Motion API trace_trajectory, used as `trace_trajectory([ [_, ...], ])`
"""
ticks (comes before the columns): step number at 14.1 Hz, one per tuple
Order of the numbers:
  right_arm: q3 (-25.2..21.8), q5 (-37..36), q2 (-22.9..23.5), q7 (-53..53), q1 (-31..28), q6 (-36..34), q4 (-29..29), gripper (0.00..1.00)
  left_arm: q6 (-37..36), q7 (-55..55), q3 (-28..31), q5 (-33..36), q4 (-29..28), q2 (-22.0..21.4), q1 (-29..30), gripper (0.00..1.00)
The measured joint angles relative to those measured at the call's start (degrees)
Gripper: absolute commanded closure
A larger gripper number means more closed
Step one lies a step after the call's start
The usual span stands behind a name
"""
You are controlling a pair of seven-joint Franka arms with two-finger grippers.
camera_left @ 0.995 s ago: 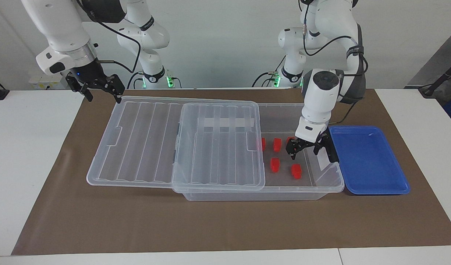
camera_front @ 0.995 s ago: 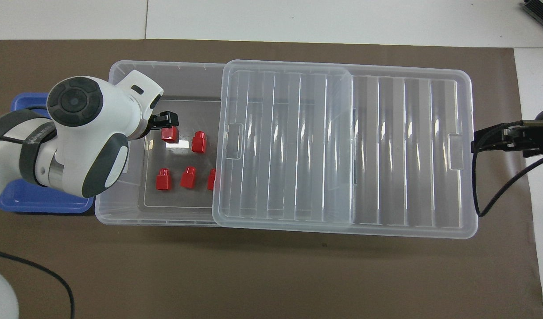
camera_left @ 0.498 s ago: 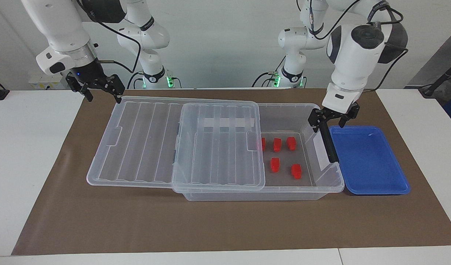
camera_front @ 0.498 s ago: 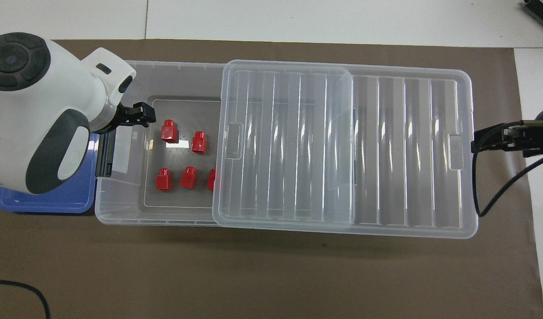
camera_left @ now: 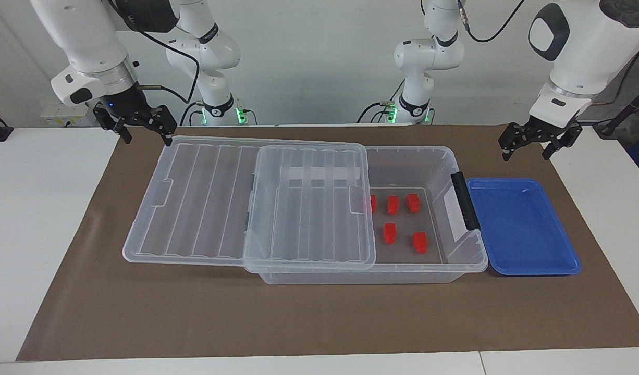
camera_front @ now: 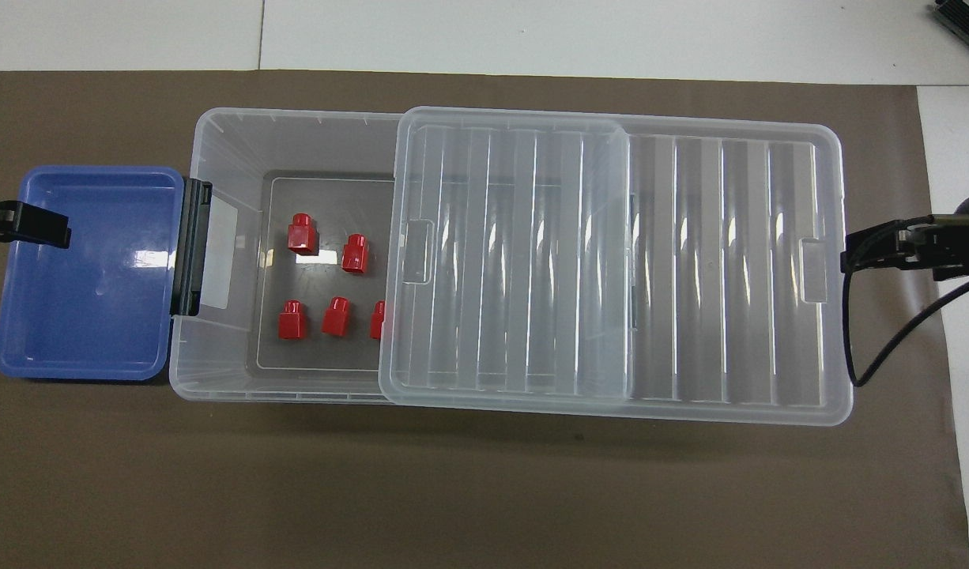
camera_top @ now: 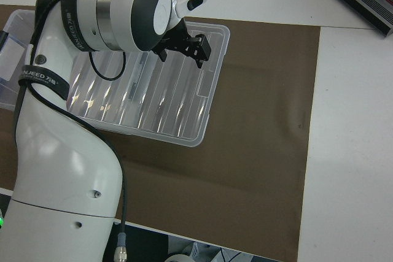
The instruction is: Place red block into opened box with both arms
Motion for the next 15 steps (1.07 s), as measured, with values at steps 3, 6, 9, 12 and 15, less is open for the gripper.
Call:
trace_trajectory([
  [3, 0.0, 0.0, 0.0, 0.0, 0.0, 0.0, -0.03, 0.0, -0.03, 0.64, -0.01, 0.0, -0.47, -0.39, -0.29, 0.0],
  [6, 0.0, 0.0, 0.0, 0.0, 0.0, 0.0, -0.09, 0.0, 0.1, 2.02, -0.04, 0.0, -0.64, -0.42, -0.33, 0.0],
  [9, 0.0, 0.0, 0.0, 0.0, 0.0, 0.0, -0.11, 0.0, 0.13, 8.77, 1.71, 0.0, -0.64, -0.5, -0.31, 0.0],
  [12, 0.0, 0.0, 0.0, 0.01, 0.0, 0.0, -0.14, 0.0, 0.11, 11.69, 4.11, -0.03, -0.64, -0.8, -0.27, 0.0],
  [15, 0.0, 0.0, 0.0, 0.01, 0.0, 0.0, -0.17, 0.0, 0.14, 11.96, 4.43, -0.05, -0.82, -1.13, -0.34, 0.0],
])
